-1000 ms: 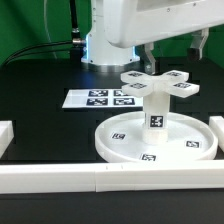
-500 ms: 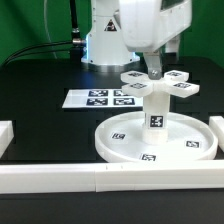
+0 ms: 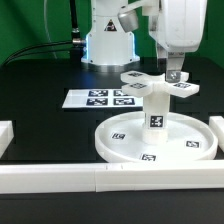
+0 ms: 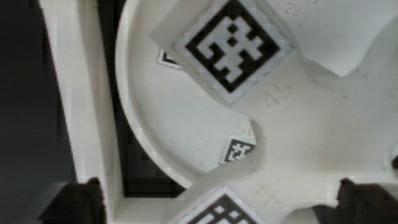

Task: Assemble round table

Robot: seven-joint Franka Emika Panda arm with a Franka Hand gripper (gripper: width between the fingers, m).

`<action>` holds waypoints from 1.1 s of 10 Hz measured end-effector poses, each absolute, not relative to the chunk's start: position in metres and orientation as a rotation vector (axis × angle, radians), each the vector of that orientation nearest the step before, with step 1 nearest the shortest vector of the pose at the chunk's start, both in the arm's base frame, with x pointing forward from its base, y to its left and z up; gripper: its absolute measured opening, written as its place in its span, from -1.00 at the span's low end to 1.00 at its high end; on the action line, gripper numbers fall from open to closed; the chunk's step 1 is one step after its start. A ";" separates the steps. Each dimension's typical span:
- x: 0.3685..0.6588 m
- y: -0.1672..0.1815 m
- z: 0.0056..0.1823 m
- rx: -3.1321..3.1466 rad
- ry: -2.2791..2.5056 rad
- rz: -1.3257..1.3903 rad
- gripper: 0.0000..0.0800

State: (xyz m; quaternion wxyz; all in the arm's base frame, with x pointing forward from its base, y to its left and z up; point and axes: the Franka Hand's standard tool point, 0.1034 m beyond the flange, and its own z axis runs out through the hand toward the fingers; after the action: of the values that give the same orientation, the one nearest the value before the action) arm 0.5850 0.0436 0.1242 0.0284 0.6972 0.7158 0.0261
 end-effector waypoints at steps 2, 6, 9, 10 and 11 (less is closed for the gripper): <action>0.584 0.037 0.122 1.927 2.398 0.054 0.62; 0.576 0.030 0.112 1.918 2.417 0.022 0.62; 0.570 0.034 0.112 1.912 2.373 0.092 0.62; 0.570 0.034 0.112 1.919 2.365 0.095 0.62; 0.571 0.036 0.112 1.927 2.358 0.096 0.62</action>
Offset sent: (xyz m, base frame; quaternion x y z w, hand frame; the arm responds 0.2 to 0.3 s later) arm -0.0050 -0.0053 -0.0069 0.0302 0.0050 -0.0771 0.9966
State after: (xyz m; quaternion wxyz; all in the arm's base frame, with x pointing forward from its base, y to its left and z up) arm 0.5706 0.0360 0.1124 0.0471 0.6318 0.7731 0.0316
